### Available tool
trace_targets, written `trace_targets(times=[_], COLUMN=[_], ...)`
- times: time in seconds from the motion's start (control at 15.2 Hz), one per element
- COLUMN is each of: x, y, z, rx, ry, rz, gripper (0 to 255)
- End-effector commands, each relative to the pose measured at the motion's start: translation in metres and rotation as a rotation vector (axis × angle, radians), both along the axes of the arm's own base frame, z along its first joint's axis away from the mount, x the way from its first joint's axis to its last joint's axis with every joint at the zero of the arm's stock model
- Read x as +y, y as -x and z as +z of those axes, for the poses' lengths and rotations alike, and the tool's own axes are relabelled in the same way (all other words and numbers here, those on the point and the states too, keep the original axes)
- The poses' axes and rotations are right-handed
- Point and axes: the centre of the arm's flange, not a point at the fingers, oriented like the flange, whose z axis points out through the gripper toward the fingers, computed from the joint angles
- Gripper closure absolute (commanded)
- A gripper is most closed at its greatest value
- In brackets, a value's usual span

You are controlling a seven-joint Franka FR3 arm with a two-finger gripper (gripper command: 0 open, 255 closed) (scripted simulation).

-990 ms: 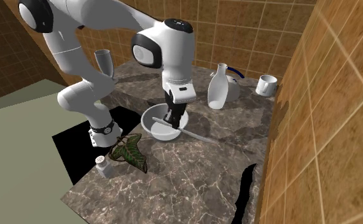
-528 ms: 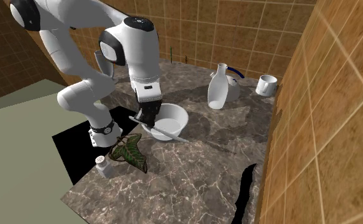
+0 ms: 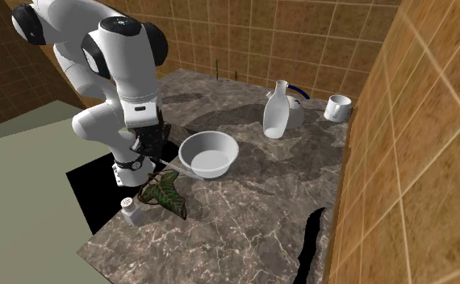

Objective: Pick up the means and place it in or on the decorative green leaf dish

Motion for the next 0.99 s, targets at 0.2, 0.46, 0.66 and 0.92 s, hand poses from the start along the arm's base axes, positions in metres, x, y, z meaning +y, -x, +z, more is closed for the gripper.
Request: trace_targets(times=[0.2,0.46,0.66,0.92], x=[-0.005,-0.005,-0.005,-0.005], y=[0.009,0.009,0.009,0.009], z=[-0.021,-0.042,-0.058,-0.079], rx=[0.0,0.0,0.0,0.0], ry=[0.0,0.0,0.0,0.0], rz=[0.001,0.001,0.001,0.001], gripper=[255,255,255,255])
